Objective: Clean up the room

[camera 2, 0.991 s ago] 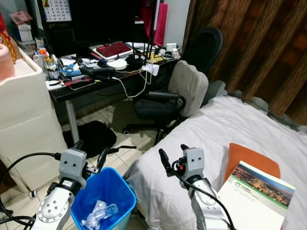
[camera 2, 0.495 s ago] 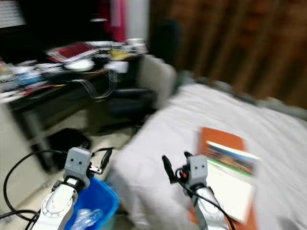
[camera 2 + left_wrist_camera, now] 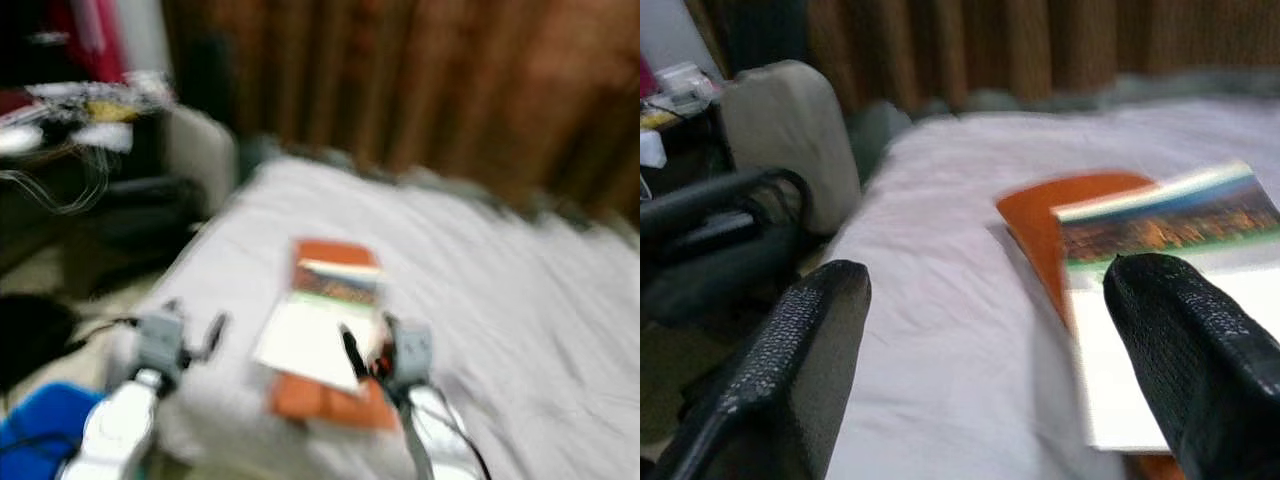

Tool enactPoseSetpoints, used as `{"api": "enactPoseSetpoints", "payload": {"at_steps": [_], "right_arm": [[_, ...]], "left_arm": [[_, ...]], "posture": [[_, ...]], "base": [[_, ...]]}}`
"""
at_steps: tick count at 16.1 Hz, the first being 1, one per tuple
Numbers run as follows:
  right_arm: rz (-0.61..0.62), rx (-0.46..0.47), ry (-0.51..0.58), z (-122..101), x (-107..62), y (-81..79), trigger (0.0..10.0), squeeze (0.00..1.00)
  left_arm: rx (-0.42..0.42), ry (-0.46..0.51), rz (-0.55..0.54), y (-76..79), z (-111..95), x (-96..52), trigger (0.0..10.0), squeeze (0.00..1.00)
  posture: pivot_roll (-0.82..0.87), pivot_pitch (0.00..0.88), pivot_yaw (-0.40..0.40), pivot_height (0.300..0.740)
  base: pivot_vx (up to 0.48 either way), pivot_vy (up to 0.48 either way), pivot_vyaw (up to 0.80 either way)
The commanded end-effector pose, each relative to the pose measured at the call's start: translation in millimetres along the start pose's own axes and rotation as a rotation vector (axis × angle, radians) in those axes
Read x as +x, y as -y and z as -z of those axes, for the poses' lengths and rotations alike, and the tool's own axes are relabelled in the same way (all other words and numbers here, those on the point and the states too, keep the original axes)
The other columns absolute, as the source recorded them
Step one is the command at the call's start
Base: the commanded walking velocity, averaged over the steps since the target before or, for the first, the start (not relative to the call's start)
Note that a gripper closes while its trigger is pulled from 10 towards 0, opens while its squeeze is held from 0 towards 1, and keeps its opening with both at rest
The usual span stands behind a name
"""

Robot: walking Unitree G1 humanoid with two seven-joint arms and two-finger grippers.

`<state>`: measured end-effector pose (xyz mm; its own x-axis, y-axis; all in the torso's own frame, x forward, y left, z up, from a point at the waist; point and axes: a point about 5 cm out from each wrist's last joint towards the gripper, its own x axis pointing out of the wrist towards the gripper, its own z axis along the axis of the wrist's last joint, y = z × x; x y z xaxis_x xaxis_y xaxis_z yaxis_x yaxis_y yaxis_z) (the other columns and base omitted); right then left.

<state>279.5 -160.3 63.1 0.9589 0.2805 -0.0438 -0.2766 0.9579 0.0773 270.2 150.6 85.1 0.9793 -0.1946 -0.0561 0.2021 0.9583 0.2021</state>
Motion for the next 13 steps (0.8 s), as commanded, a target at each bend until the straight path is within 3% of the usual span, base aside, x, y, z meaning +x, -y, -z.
{"api": "enactPoseSetpoints", "payload": {"at_steps": [1,3,9,11,13], "right_arm": [[0.027,-0.006,-0.034,5.0,-4.3,11.0,10.0,0.0],[0.01,-0.013,-0.026,1.3,1.5,10.5,10.0,0.0],[-0.036,-0.003,-0.018,-1.6,9.7,4.3,10.0,0.0],[-0.06,0.004,-0.026,0.6,9.2,0.0,10.0,0.0],[-0.064,0.004,-0.028,1.3,8.6,-0.7,10.0,0.0]], "left_arm": [[0.008,0.009,0.003,3.3,-4.6,6.1,10.0,0.0],[0.009,-0.001,-0.021,-0.8,-3.0,7.7,10.0,0.0],[-0.032,-0.028,-0.044,-3.8,2.7,9.5,10.0,0.0],[0.023,-0.037,-0.064,-3.5,3.6,10.3,10.0,0.0],[0.007,-0.021,-0.045,-0.6,1.4,11.3,10.0,0.0]], "posture": [[0.11,0.0,-0.092,0.74],[0.11,0.0,-0.091,0.74],[0.11,0.0,-0.093,0.74],[0.11,0.0,-0.092,0.74],[0.11,0.0,-0.091,0.74]], "base": [[0.0,0.0,-0.8],[0.0,0.0,-0.72],[0.0,0.457,0.0],[0.0,0.0,0.0],[0.0,0.0,0.0]]}}
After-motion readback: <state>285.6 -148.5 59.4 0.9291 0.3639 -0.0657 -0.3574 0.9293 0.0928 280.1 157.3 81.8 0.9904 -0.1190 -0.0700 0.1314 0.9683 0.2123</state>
